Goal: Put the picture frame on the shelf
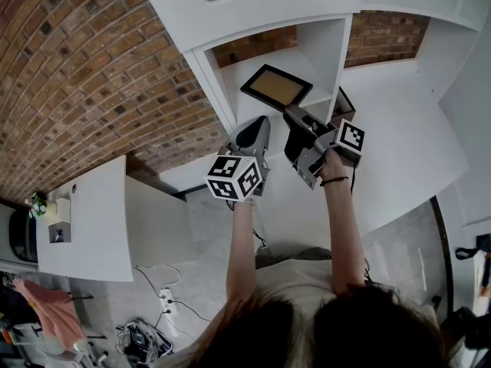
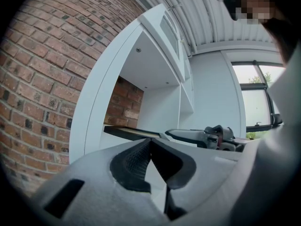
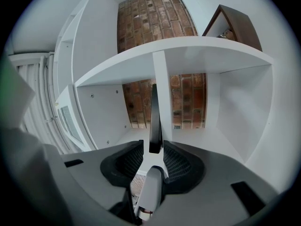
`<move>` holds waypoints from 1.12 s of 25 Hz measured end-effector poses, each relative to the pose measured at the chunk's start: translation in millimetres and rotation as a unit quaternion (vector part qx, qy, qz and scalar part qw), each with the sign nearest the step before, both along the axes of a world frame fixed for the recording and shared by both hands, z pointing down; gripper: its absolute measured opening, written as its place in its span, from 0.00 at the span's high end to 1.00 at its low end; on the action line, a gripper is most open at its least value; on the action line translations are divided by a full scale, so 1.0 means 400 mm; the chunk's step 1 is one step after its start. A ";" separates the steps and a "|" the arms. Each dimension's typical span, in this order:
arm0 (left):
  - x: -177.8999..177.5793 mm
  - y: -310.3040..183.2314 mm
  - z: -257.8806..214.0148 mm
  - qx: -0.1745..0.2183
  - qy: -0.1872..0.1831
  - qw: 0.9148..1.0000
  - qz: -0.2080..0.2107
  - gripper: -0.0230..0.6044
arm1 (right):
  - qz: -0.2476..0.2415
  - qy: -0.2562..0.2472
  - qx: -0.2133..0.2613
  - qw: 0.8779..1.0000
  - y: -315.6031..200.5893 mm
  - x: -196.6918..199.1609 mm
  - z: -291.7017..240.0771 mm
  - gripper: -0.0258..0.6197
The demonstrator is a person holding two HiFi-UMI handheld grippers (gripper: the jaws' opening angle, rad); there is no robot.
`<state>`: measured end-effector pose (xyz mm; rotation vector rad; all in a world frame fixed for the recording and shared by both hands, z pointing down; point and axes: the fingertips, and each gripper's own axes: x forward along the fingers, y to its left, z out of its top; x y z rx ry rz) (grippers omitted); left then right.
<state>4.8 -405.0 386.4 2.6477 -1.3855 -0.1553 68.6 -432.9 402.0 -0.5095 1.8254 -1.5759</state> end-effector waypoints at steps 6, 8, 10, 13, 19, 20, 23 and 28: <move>-0.006 0.017 -0.008 0.000 0.000 1.000 -0.001 0.95 | -0.008 -0.001 -0.007 1.000 0.022 -0.011 0.013 0.81; -0.007 0.024 -0.012 0.000 -0.001 1.000 -0.001 0.95 | -0.011 -0.002 -0.006 1.000 0.028 -0.016 0.009 0.81; -0.009 0.032 -0.012 -0.001 -0.002 1.000 -0.001 0.95 | -0.012 -0.004 -0.005 1.000 0.038 -0.020 0.008 0.81; -0.014 0.048 -0.012 -0.003 -0.005 1.000 -0.002 0.95 | -0.012 -0.004 -0.009 1.000 0.056 -0.024 0.014 0.81; -0.011 0.079 -0.001 -0.010 -0.008 1.000 0.003 0.95 | -0.005 -0.012 -0.004 1.000 0.083 -0.019 0.013 0.83; -0.009 0.085 0.002 -0.012 -0.008 1.000 0.005 0.95 | -0.004 -0.012 -0.002 1.000 0.090 -0.017 0.013 0.84; -0.001 0.103 0.010 -0.016 -0.009 1.000 0.008 0.95 | -0.003 -0.010 0.001 1.000 0.111 -0.013 0.017 0.86; 0.013 0.135 0.026 -0.021 -0.011 1.000 0.016 0.95 | 0.002 -0.026 0.003 1.000 0.137 -0.006 0.020 0.88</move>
